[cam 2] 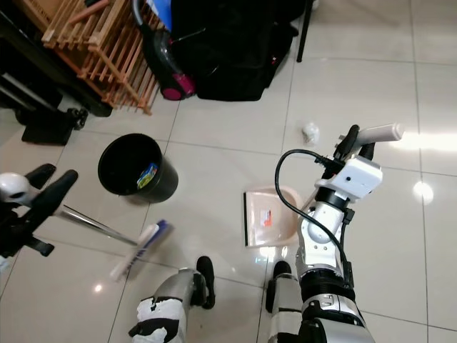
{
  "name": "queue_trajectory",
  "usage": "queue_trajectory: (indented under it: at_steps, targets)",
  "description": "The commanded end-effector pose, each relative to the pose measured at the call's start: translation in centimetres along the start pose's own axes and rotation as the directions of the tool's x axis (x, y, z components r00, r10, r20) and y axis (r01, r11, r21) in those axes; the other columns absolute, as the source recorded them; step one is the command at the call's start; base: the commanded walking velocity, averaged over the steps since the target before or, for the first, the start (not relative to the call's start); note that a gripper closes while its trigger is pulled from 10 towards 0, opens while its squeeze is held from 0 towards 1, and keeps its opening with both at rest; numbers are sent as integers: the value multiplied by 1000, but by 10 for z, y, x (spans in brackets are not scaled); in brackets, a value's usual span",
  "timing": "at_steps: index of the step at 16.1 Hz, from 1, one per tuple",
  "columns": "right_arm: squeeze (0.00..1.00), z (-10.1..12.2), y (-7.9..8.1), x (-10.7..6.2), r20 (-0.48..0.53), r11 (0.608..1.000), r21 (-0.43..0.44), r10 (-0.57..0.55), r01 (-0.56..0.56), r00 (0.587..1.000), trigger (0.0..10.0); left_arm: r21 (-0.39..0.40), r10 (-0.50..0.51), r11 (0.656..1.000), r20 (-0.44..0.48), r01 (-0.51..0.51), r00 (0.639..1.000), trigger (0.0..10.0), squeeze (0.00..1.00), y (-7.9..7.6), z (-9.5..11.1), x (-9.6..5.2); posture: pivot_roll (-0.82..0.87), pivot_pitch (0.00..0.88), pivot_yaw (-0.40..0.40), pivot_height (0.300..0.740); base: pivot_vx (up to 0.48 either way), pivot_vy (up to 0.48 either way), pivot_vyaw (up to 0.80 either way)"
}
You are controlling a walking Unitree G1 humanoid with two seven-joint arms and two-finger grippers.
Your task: Sweep floor
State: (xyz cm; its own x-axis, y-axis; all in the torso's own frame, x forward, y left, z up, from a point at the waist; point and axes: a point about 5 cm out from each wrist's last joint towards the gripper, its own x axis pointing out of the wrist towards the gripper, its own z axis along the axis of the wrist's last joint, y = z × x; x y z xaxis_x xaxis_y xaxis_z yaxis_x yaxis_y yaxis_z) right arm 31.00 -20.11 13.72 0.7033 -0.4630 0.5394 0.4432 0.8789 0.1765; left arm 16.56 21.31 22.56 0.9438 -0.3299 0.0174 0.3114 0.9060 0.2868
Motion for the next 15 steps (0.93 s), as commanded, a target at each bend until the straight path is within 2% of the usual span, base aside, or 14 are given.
queue_trajectory:
  at_steps: [1, 2, 3, 4, 8, 11, 13, 14, 15]
  targets:
    - [408, 0, 2, -6, 17, 1000, 11, 0, 0, 1000, 10000, 26, 4, 1000, -11, -4, 1000, 10000, 0, 2, 4, -6, 340, 484, 221, 740, 0, 0, 0]
    - [439, -1, 0, -6, 15, 1000, 7, -3, 3, 1000, 10000, 28, -3, 1000, -11, 3, 1000, 10000, 0, 1, 5, -6, 337, 482, 223, 740, 0, 0, 0]
    - [553, -2, -1, -6, 14, 1000, 2, -4, 4, 1000, 10000, 26, -8, 1000, -12, 8, 1000, 10000, 0, 0, 4, -6, 331, 480, 223, 740, 0, 0, 0]
    - [608, -2, -2, -6, 17, 1000, 1, -6, 6, 1000, 10000, 21, -11, 1000, -12, 11, 1000, 10000, 0, 0, 4, -5, 324, 479, 222, 740, 0, 0, 0]
    - [639, -3, -6, -16, 13, 1000, 5, -26, 26, 1000, 10000, 1, -25, 1000, 3, 25, 1000, 10000, 0, -6, 4, -1, 302, 473, 211, 740, 0, 0, 0]
    - [937, -2, -12, -31, 3, 998, 17, -53, 53, 999, 10000, -25, -27, 999, 13, 27, 1000, 10000, 0, -11, 2, 3, 250, 459, 186, 740, 0, 0, 0]
    - [973, 6, -18, -49, -1, 999, 31, -44, 44, 999, 10000, -64, -28, 998, 27, 30, 999, 10000, 0, -19, -3, 5, 199, 443, 148, 740, 0, 0, 0]
    - [894, 8, -20, -54, -10, 999, 28, -35, 35, 999, 10000, -77, -27, 997, 29, 30, 999, 10000, 0, -22, -5, 7, 192, 439, 142, 740, 0, 0, 0]
    - [894, 8, -22, -57, -22, 999, 24, -32, 33, 999, 10000, -91, -30, 995, 29, 32, 999, 10000, 0, -24, -8, 10, 175, 428, 125, 740, 0, 0, 0]
